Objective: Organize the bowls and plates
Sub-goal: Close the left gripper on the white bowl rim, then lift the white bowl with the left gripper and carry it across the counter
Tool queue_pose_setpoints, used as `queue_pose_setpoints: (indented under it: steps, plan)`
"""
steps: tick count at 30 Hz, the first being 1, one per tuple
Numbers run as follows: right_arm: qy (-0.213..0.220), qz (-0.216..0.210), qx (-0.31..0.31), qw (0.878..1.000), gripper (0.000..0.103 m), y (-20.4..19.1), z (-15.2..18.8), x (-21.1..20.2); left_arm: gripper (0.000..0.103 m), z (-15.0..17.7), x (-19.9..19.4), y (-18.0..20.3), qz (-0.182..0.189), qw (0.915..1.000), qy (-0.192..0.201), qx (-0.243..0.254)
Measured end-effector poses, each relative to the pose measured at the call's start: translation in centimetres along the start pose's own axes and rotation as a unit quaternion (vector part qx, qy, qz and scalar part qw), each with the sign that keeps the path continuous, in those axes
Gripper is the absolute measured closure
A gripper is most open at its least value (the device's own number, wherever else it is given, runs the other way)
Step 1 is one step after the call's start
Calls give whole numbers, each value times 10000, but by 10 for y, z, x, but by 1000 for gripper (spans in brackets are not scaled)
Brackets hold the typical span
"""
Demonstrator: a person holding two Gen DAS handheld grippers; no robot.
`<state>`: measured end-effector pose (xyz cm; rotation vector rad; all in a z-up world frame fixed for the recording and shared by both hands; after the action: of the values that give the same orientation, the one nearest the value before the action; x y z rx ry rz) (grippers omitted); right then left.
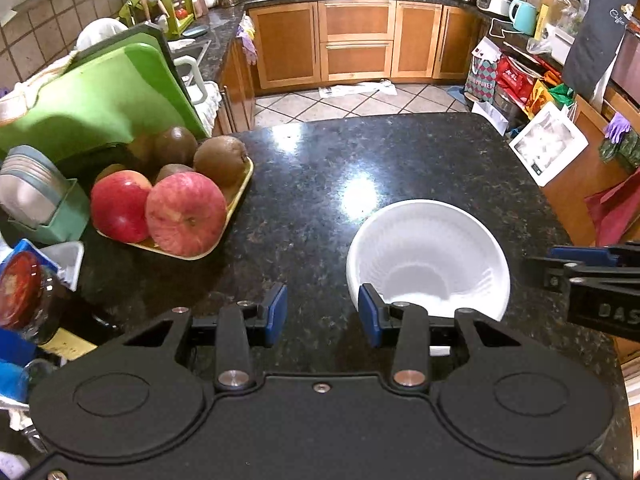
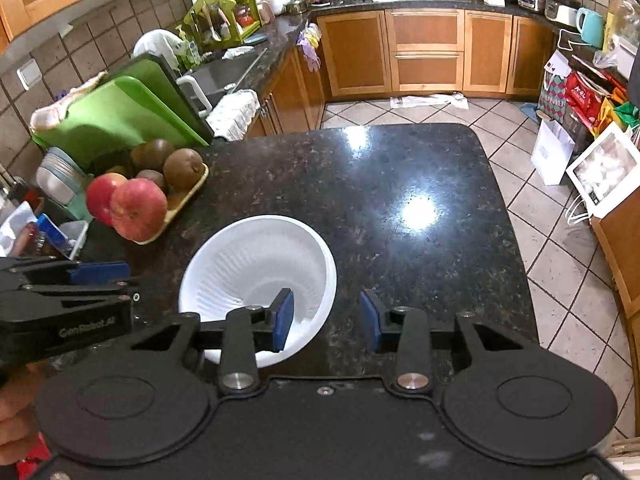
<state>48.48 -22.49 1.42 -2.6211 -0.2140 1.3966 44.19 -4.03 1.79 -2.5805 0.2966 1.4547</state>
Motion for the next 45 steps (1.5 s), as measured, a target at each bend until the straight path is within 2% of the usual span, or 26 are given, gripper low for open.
queue_pose_setpoints:
  steps: [11, 23, 34, 37, 42, 45]
  plan:
    - [-161, -19, 87, 9998, 72, 1, -8, 32, 54, -10, 19, 1, -40, 10000, -7, -61]
    - [-230, 41, 31, 9997, 75, 1, -2, 37, 54, -12, 26, 0, 73, 9999, 108, 1]
    - [-257, -19, 32, 9997, 78, 0, 1, 38, 54, -12, 34, 10, 198, 9997, -65, 136]
    - [-299, -32, 38, 9995, 82, 1, 1, 40, 55, -13, 38, 16, 197, 9995, -97, 218]
    - [-352, -73, 61, 9993, 87, 1, 1, 42, 72, -12, 46, 19, 217, 9992, -229, 260]
    - [-356, -104, 84, 9993, 88, 1, 1, 41, 78, -10, 48, 19, 262, 9989, -303, 247]
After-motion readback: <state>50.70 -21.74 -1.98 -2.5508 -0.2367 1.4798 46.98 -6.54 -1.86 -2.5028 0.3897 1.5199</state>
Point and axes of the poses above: each gripper's, at about its wrist camera, not at the fingertips, and x roughly the way its jaws point, y to its right, z to its underside, the point moved 1 cm from there along x, roughly the way its jaws point, and after that the axes turned 4 degrees about -y, right-handed, at the moved point
